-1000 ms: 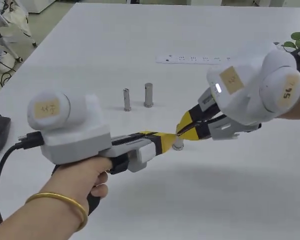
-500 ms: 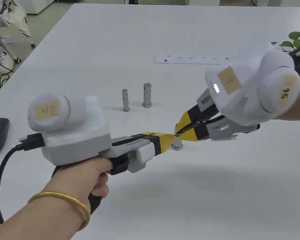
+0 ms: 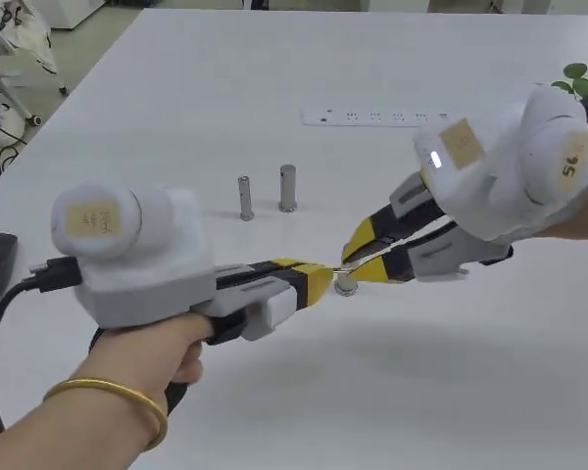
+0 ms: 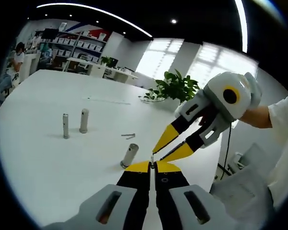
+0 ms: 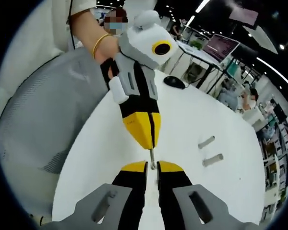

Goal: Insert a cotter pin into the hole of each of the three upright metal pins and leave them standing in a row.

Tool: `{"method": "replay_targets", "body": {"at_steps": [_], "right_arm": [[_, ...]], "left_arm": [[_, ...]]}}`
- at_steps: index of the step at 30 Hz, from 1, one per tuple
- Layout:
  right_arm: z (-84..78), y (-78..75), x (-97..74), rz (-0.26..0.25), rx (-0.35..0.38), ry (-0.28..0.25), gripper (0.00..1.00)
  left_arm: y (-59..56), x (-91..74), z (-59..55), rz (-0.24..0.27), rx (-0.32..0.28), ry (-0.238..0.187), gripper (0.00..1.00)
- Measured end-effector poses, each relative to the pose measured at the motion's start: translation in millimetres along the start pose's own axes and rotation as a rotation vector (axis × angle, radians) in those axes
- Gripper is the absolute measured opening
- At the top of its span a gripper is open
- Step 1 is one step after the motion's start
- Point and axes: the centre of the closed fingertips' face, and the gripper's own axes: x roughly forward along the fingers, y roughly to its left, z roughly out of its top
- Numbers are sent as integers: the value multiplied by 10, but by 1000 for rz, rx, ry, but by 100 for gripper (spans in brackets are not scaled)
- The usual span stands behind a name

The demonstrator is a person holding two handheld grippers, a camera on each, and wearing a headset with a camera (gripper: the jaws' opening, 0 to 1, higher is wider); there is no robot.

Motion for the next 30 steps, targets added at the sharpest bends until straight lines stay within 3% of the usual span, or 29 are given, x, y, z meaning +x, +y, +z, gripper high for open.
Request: {"method": "replay_targets", "body": {"at_steps": [6,10,19,30], "right_arm": [[-42,21,-32,59,191,-48,12],[-59,97,-49,109,278,-67,14],[-41,253,-65,187,310,-102,16],[96,447,-112,262,322,-141,14]], "left_arm": [[-11,-38,-40,-14,77,20,0],[-72,-66,-60,-48,149,34,0],[-227,-94,-106,-125,267,60,0],[-414,-145,-86,-226,308,43,0]]}}
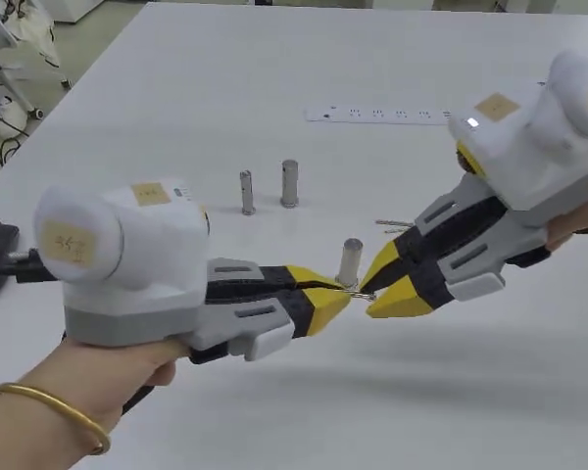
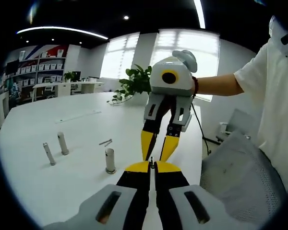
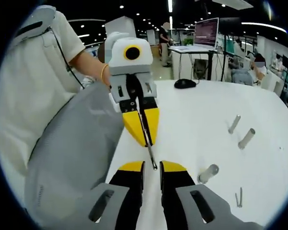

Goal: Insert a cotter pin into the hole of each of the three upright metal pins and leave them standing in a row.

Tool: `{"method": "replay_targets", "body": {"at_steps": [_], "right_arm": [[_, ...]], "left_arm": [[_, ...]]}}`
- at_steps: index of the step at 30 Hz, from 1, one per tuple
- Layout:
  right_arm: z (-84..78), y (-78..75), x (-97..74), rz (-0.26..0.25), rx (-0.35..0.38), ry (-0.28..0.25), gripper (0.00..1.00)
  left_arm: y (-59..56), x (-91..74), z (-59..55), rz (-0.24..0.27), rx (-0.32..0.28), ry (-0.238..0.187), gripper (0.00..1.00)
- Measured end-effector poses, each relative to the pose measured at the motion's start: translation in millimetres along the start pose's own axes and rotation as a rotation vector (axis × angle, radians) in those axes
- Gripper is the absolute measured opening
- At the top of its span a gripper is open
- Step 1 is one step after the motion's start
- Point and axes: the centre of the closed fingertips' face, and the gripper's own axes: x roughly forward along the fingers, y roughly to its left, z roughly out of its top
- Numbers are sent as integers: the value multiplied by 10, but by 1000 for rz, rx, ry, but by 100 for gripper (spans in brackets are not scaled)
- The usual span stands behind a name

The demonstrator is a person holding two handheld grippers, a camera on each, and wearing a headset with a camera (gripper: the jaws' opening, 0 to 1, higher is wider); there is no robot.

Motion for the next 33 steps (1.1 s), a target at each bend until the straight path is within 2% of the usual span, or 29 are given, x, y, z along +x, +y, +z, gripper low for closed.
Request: {"method": "replay_targets", "body": {"at_steps": [9,17,26,33], "right_arm": [[28,90,15,27,-13,5,10],[28,172,26,51,-22,17,6],[68,151,27,13,-89,62,3],[29,103,2,6,-91,92,3]], "left_arm": [[-96,-5,10,-45,38,-2,0],[-123,-15,8,-65,55,-4,0],[-64,-37,17,-36,45,-19,2],[-23,-29,7,-9,44,-18,3]]}}
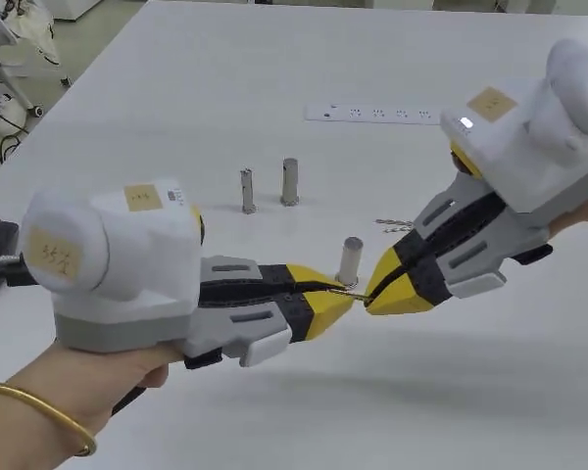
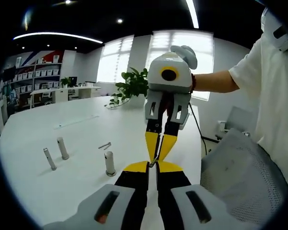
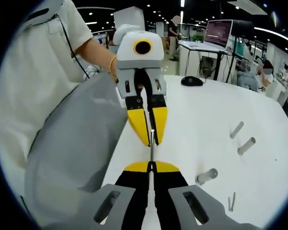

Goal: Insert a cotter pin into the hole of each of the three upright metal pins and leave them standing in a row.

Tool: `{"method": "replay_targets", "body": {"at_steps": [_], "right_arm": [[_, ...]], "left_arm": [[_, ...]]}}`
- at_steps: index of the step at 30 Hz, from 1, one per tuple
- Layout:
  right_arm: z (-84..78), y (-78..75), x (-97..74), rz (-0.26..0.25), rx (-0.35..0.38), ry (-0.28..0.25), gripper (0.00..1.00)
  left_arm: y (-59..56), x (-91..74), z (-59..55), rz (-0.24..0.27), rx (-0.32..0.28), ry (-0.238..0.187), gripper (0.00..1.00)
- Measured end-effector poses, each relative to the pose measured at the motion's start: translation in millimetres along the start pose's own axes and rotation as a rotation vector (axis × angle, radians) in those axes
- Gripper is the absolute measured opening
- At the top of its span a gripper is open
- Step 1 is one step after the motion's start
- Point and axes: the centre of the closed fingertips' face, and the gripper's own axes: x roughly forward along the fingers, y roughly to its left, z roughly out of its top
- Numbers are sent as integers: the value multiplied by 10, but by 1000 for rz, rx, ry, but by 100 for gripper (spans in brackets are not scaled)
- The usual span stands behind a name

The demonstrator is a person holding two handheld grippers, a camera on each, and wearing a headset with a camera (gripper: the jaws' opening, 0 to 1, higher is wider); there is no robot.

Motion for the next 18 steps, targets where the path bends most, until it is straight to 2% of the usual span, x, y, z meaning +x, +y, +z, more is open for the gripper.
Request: {"method": "replay_targets", "body": {"at_steps": [6,7,13,18], "right_arm": [[-121,-114,-56,-40,6,49,3],[-179,-147,-74,-51,11,76,3],[-381,-292,-111,-108,19,165,2],[-491,-404,-138,-143,16,209,2]], "left_arm": [[67,24,-69,51,7,24,16],[80,31,-82,58,13,29,17],[173,90,-126,102,10,35,22],[293,129,-131,145,3,34,24]]}}
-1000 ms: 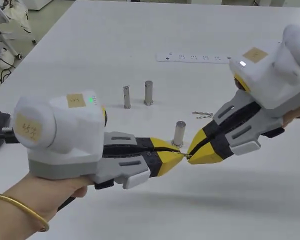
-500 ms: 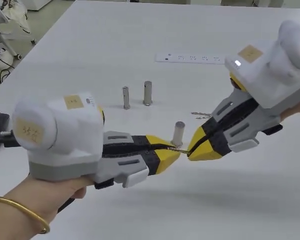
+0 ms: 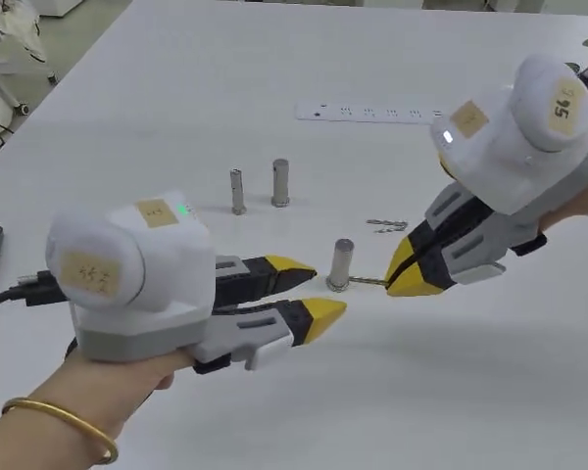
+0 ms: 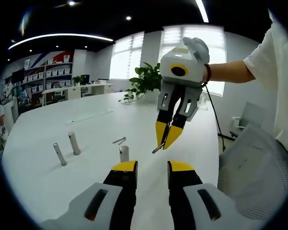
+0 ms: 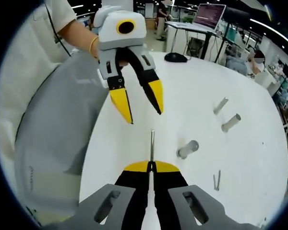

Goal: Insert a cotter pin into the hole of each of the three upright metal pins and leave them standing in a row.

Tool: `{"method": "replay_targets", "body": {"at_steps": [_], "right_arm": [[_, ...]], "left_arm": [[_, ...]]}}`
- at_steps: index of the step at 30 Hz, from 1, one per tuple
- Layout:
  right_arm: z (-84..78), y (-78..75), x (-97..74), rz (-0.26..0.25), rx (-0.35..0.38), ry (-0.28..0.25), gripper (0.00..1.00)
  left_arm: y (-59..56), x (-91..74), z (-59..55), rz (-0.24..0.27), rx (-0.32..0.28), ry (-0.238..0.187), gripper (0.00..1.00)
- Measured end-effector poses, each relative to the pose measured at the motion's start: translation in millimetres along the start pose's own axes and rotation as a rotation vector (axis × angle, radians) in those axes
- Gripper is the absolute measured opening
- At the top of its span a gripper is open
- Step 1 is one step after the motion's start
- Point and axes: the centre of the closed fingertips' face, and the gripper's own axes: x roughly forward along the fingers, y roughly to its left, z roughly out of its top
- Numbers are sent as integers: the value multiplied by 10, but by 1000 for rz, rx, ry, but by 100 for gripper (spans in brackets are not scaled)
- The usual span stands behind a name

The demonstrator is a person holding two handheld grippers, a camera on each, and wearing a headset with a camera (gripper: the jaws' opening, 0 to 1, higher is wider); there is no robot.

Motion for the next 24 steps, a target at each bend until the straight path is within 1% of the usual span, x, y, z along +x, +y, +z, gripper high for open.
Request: {"method": "replay_targets", "body": {"at_steps": [4,7,11,16,24], "right_arm": [[-100,-116,11,-31,-4,35,2],[-150,-168,24,-39,-4,54,2],[-214,-249,34,-51,-6,79,2],[-263,-351,48,-70,-2,97,2],[-316,-483,80,-92,-2,121,2]], "left_arm": [[85,62,10,24,-4,-2,24],[132,124,13,35,-5,-2,25],[197,211,-3,55,2,8,26],[295,311,-38,86,-2,21,27],[432,442,-101,111,8,48,27]]}}
